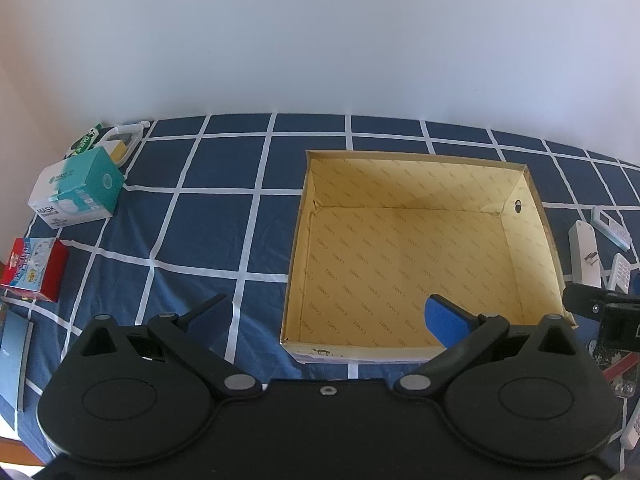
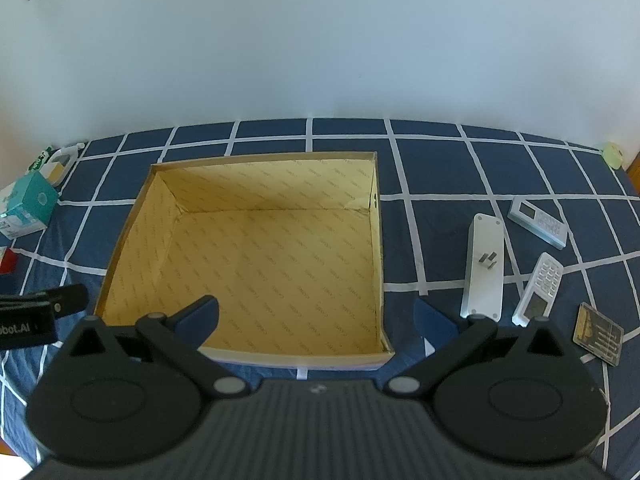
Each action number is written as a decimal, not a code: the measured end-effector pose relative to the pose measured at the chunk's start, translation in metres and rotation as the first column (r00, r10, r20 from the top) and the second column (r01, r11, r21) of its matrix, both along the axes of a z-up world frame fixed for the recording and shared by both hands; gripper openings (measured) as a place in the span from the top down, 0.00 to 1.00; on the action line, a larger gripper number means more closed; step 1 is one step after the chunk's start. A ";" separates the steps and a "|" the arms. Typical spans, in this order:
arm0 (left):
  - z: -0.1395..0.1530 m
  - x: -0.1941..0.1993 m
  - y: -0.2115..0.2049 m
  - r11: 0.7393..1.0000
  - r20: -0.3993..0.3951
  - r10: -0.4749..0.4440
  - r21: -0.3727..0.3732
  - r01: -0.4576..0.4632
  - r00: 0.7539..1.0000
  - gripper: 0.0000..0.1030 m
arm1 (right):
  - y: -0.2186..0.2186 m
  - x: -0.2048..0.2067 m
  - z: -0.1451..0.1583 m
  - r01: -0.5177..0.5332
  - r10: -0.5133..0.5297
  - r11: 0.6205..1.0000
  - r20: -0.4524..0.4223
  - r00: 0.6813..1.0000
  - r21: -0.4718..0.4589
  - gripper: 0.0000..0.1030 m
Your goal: Organize objects
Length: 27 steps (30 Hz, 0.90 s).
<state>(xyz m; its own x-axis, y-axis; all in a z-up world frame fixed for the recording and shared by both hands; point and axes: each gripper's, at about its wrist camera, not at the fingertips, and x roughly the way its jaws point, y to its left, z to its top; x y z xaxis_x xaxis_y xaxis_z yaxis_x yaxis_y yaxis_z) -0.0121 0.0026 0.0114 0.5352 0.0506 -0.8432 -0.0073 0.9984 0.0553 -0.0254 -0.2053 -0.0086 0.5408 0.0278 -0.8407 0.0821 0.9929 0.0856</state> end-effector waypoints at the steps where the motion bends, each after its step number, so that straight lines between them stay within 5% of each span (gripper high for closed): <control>1: 0.000 0.000 0.000 1.000 0.001 0.000 0.000 0.000 1.000 0.00 | 0.000 0.000 0.000 0.001 -0.001 1.000 0.001 1.000 0.000 0.00; 27: -0.017 -0.026 -0.045 0.979 -0.038 -0.203 -0.024 0.202 0.978 0.00 | -0.033 -0.071 -0.008 0.199 -0.199 0.980 -0.019 0.980 -0.002 0.00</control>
<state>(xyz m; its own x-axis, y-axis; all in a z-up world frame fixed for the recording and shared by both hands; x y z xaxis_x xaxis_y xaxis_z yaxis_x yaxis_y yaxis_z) -0.0380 -0.0424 -0.0058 0.4981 -0.0726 -0.8641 0.1973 0.9798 0.0314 -0.0965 -0.2385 -0.0169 0.5199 -0.0785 -0.8506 0.2794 0.9566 0.0825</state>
